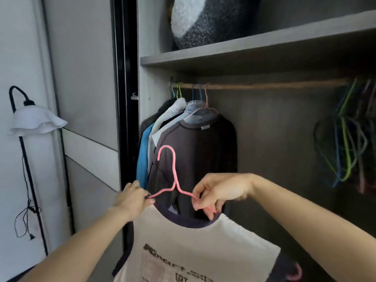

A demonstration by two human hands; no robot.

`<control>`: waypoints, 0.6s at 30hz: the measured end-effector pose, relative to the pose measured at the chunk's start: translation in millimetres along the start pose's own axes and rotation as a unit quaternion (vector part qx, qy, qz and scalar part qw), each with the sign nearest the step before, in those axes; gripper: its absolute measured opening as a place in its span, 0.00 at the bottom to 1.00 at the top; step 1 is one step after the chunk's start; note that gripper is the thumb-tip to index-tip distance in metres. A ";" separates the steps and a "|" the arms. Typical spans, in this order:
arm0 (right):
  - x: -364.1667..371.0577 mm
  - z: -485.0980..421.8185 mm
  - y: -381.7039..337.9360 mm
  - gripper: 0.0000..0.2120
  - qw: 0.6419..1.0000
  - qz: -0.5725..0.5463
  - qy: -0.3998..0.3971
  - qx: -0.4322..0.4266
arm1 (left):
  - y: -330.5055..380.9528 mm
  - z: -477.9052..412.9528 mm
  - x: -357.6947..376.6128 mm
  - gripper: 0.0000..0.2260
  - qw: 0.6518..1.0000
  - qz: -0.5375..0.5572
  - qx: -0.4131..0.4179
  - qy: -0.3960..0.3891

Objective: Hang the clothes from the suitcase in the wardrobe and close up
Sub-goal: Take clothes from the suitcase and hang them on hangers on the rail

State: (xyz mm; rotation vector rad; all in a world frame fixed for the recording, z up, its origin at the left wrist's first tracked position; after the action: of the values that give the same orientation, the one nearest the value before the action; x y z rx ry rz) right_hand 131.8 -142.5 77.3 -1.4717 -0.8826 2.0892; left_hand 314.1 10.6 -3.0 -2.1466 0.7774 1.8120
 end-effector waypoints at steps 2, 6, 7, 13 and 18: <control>-1.3 4.4 -6.6 0.08 0.996 -0.057 0.060 -0.016 | 28.9 -2.4 11.8 0.09 0.993 0.116 0.005 -0.019; -36.3 28.7 -18.3 0.14 0.950 -0.128 0.284 -0.023 | 91.7 -1.0 5.1 0.09 0.909 0.397 -0.002 -0.126; -45.8 35.2 -21.9 0.13 0.938 -0.118 0.324 -0.025 | 104.2 -1.5 -0.5 0.10 0.882 0.447 -0.013 -0.147; -96.9 56.1 -20.5 0.09 0.827 -0.203 0.524 -0.003 | 152.0 -5.3 -61.9 0.09 0.805 0.561 0.044 -0.190; -148.4 55.2 -19.8 0.12 0.719 -0.226 0.655 -0.053 | 157.9 -23.6 -102.3 0.11 0.806 0.565 0.045 -0.170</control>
State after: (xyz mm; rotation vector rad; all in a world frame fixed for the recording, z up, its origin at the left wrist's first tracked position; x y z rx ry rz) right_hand 130.3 -241.3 202.6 -1.9662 -0.5946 0.3108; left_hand 240.8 -107.4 126.1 -1.1744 2.2639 2.4011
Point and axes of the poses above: each hand's wrist, its own z-axis away from the middle knuckle, its own x-axis out of the palm, y = z × x, the point moved 5 cm from there along -z, towards the middle knuckle, and after that the axes turned 7 degrees about -x, right-handed, at the moved point
